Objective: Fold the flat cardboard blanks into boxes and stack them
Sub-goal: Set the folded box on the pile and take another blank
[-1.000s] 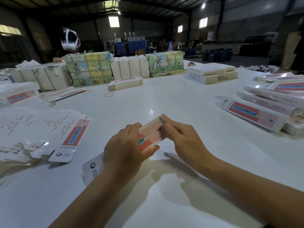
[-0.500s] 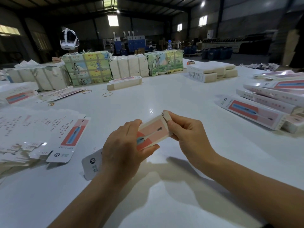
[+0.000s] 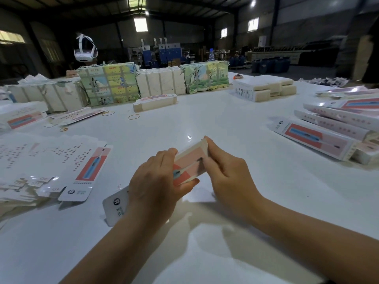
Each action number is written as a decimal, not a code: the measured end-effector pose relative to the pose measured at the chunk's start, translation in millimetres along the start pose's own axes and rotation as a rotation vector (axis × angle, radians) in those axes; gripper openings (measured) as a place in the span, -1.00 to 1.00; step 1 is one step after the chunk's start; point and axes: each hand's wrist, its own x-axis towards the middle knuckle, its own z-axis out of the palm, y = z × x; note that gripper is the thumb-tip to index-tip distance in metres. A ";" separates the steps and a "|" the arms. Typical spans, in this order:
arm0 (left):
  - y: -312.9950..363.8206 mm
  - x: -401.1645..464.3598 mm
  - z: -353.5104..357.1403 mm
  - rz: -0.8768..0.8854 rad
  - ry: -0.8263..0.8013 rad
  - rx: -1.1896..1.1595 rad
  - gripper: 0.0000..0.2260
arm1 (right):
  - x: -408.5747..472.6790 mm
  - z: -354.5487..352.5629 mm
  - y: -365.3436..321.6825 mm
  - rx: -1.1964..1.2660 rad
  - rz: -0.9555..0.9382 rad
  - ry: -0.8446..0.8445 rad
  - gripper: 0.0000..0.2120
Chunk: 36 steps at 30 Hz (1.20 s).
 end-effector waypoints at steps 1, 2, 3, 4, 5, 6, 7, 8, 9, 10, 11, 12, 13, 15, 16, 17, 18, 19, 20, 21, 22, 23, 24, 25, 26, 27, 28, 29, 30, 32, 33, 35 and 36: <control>1.7 0.2 -1.4 -0.004 0.003 0.006 -0.37 | -1.1 1.9 -0.2 -0.045 -0.007 -0.013 -0.66; 3.4 0.4 -2.9 -0.008 0.007 0.009 -0.37 | -2.1 3.4 -0.4 -0.084 -0.012 -0.024 -0.62; 4.9 0.5 -4.2 -0.010 0.012 0.008 -0.35 | -3.0 4.5 -0.7 -0.123 -0.018 -0.030 -0.58; 6.1 0.7 -5.4 -0.010 0.017 0.007 -0.34 | -3.5 5.2 -0.7 -0.157 -0.025 -0.033 -0.56; 7.0 0.8 -6.3 -0.009 0.016 0.009 -0.33 | -3.3 5.1 -0.4 -0.183 -0.037 -0.034 -0.55; 7.3 0.4 -7.0 -0.006 0.012 0.013 -0.34 | -3.2 4.6 -0.2 -0.199 -0.044 -0.041 -0.55; 6.5 -0.1 -7.1 -0.002 0.007 0.020 -0.35 | -3.1 3.8 -0.3 -0.198 -0.042 -0.053 -0.55; 4.7 -0.6 -6.9 0.001 0.002 0.022 -0.37 | -2.0 2.9 -0.3 -0.173 -0.024 -0.068 -0.55; 2.3 -0.8 -6.6 -0.002 -0.009 0.016 -0.38 | -0.1 1.6 0.4 -0.115 0.010 -0.083 -0.54; -0.2 -0.9 -6.6 -0.014 -0.028 0.001 -0.38 | 2.1 0.4 0.4 -0.032 0.056 -0.098 -0.53; -2.7 -0.5 -6.6 -0.024 -0.043 -0.012 -0.37 | 4.4 -1.0 0.7 0.060 0.101 -0.100 -0.51; -4.4 -0.1 -6.6 -0.033 -0.053 -0.022 -0.36 | 6.0 -1.6 0.8 0.147 0.148 -0.089 -0.48; -5.2 0.1 -6.6 -0.037 -0.056 -0.028 -0.37 | 6.9 -1.9 1.7 0.197 0.176 -0.084 -0.48; -5.0 0.3 -7.2 -0.042 -0.062 -0.046 -0.39 | 4.5 -0.3 1.9 0.113 0.129 -0.138 -0.53; -5.4 0.5 -6.9 -0.036 -0.058 -0.041 -0.40 | 2.4 2.1 2.7 0.037 0.089 -0.182 -0.52; -6.7 0.6 -6.1 -0.025 -0.055 -0.030 -0.42 | 0.4 3.9 3.6 -0.018 0.055 -0.209 -0.49; -8.2 0.1 -6.0 -0.019 -0.063 -0.014 -0.44 | -0.5 4.2 3.5 -0.044 0.037 -0.220 -0.46; -10.1 0.3 -5.8 -0.011 -0.067 -0.007 -0.44 | -0.5 3.9 3.2 -0.054 0.019 -0.225 -0.44; -12.0 1.2 -5.9 -0.010 -0.070 -0.008 -0.45 | 0.1 4.1 3.2 -0.060 0.001 -0.227 -0.42; -14.4 2.3 -5.4 -0.010 -0.067 -0.022 -0.45 | 1.1 4.1 4.7 -0.077 -0.015 -0.227 -0.40; -16.0 3.7 -5.7 -0.013 -0.080 -0.042 -0.45 | 2.3 4.3 6.5 -0.109 -0.046 -0.219 -0.35; -18.6 4.5 -4.3 0.007 -0.092 -0.049 -0.45 | 3.6 4.4 7.4 -0.167 -0.095 -0.210 -0.27; -20.7 4.8 -2.7 0.034 -0.111 -0.053 -0.44 | 4.7 4.5 8.2 -0.251 -0.159 -0.207 -0.18; -24.2 4.4 0.5 0.068 -0.127 -0.067 -0.43 | 5.7 4.3 8.5 -0.354 -0.239 -0.211 -0.12; -26.1 3.9 1.4 0.084 -0.153 -0.100 -0.42 | 6.5 3.5 9.6 -0.457 -0.326 -0.218 -0.10; -28.4 2.7 3.0 0.093 -0.175 -0.136 -0.40 | 6.9 2.8 12.1 -0.545 -0.407 -0.224 -0.13; -31.1 1.3 4.4 0.085 -0.214 -0.157 -0.39 | 6.9 2.2 14.2 -0.599 -0.459 -0.239 -0.22; -32.9 0.0 5.8 0.097 -0.258 -0.183 -0.38 | 7.1 1.8 15.0 -0.631 -0.482 -0.264 -0.33; -33.5 0.9 3.9 0.102 -0.309 -0.218 -0.37 | 7.7 1.3 16.1 -0.659 -0.496 -0.296 -0.41; -36.0 2.3 0.5 0.148 -0.349 -0.283 -0.27 | 9.5 -0.3 18.8 -0.731 -0.527 -0.376 -0.46; -38.6 2.8 3.1 0.188 -0.324 -0.263 -0.23 | 11.7 -3.3 20.1 -0.768 -0.535 -0.408 -0.47; -39.5 9.9 9.7 0.187 -0.247 -0.052 -0.25 | 23.1 -20.3 21.0 -0.856 -0.510 -0.410 -0.45; -45.1 11.8 13.2 0.191 -0.226 0.020 -0.28 | 32.6 -33.7 21.8 -0.886 -0.478 -0.364 -0.47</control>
